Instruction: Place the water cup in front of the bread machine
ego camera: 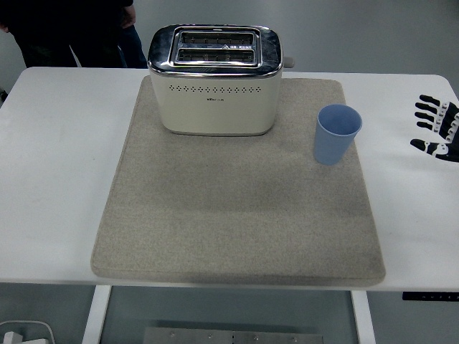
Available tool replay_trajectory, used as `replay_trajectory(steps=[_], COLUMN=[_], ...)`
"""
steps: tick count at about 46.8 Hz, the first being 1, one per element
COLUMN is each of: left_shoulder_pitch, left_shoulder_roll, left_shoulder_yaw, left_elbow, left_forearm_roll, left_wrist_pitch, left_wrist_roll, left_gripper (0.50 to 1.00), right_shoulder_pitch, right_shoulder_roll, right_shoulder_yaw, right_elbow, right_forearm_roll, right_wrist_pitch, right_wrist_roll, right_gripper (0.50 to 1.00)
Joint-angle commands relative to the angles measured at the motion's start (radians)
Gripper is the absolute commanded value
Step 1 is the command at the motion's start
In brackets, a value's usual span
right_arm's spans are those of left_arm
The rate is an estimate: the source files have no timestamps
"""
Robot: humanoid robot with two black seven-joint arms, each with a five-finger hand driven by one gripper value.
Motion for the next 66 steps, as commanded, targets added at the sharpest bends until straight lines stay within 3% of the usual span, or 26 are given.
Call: replay_trajectory(steps=[1, 11, 20, 27, 34, 49, 66], left_shoulder_pitch=[0.0, 0.0, 0.0, 0.0, 0.0, 0.0, 0.0], left_shoulder_roll=[0.0, 0.0, 0.0, 0.0, 0.0, 0.0, 0.0], left_shoulder_yaw=[0.0, 0.0, 0.0, 0.0, 0.0, 0.0, 0.0], left_elbow=[0.0, 0.0, 0.0, 0.0, 0.0, 0.0, 0.0], left_forearm_roll=[0.0, 0.0, 0.0, 0.0, 0.0, 0.0, 0.0], left_wrist_pitch=[0.0, 0.001, 0.0, 0.0, 0.0, 0.0, 0.001], left_wrist_roll=[-0.002, 0.0, 0.0, 0.0, 0.0, 0.0, 0.0], left_gripper=[1.0, 1.0, 1.0, 1.0, 1.0, 1.0, 1.0], right_shoulder_pitch=[-0.022, -0.034, -0.022, -0.006, 0.024, 0.093, 0.11], right_shoulder_roll=[0.007, 0.085, 0.142, 0.188, 0.237, 0.327, 0.343], right_shoulder_yaw=[-0.001, -0.004, -0.005, -0.005, -0.007, -0.061, -0.062], right_elbow=[0.016, 0.016, 0.002, -0.001, -0.027, -0.104, -0.115], right_forearm_roll=[-0.05, -0.138, -0.138, -0.139, -0.139, -0.132, -0.122], right_wrist_pitch=[-0.035, -0.172, -0.215, -0.219, -0.219, -0.219, -0.213], right_wrist_roll=[0.0, 0.0, -0.05, -0.056, -0.097, -0.102, -0.105], right_gripper=[0.919, 0.919, 0.921, 0.919, 0.919, 0.921, 0.909])
